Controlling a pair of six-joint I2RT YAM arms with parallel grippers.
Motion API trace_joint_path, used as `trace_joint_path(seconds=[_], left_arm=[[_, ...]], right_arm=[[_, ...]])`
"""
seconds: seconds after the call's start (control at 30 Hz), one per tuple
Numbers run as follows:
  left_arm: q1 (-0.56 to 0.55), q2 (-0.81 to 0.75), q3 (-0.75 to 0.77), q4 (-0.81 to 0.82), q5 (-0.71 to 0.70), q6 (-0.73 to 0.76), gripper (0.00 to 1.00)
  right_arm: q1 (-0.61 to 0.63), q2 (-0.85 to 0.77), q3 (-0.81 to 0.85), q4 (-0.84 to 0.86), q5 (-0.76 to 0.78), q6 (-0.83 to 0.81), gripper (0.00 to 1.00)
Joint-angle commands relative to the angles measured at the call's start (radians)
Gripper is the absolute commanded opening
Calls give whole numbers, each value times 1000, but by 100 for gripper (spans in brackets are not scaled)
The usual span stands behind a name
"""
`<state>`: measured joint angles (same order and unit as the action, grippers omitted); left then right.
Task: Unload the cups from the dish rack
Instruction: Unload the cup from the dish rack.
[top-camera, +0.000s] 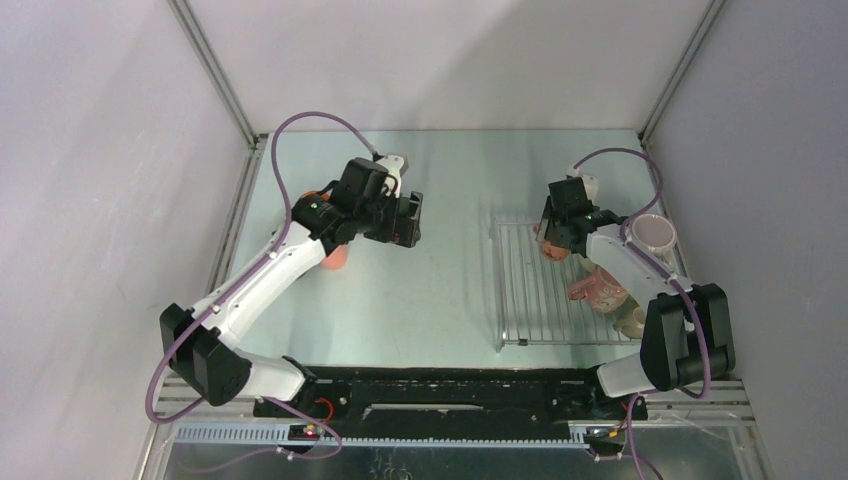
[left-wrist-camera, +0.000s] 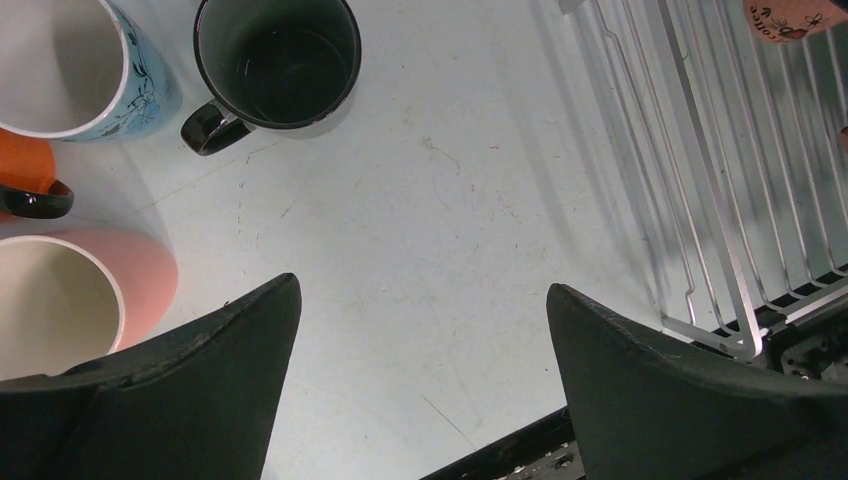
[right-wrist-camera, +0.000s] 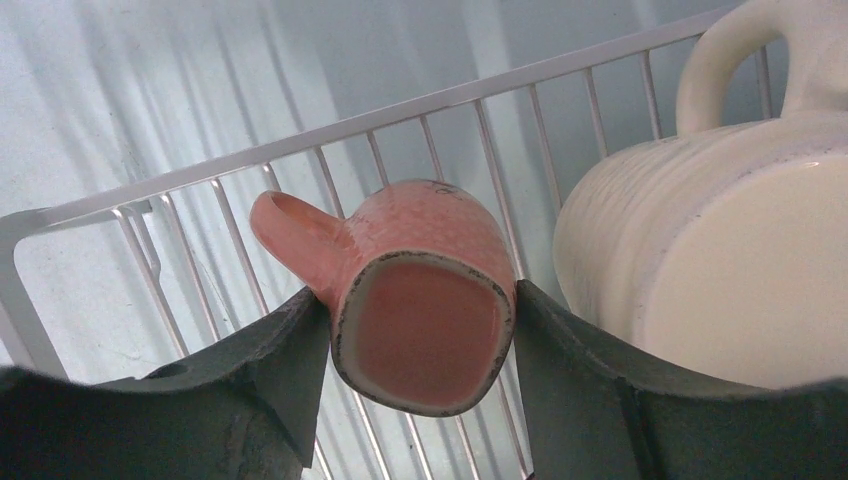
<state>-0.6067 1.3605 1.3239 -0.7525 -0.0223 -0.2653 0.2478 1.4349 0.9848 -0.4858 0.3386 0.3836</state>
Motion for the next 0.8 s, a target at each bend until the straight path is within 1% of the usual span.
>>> trace_joint_path(seconds=[0.0,0.17,0.4,0.77], left_arm=[[-11,2,74,-1,-11,-18,100],[-14,-1,70,-1,-14,-21,100],[-18,-1,67,-1,-10,-30,100],[-21,-28,29,39,14,-55,100]], right_arm=[[-6,3,33,33,9,-1,57],[-1,-10,33,30,-5,10,48],[24,-35,34,15,-5,22,39],[44,-81,34,3,-51,54,34]])
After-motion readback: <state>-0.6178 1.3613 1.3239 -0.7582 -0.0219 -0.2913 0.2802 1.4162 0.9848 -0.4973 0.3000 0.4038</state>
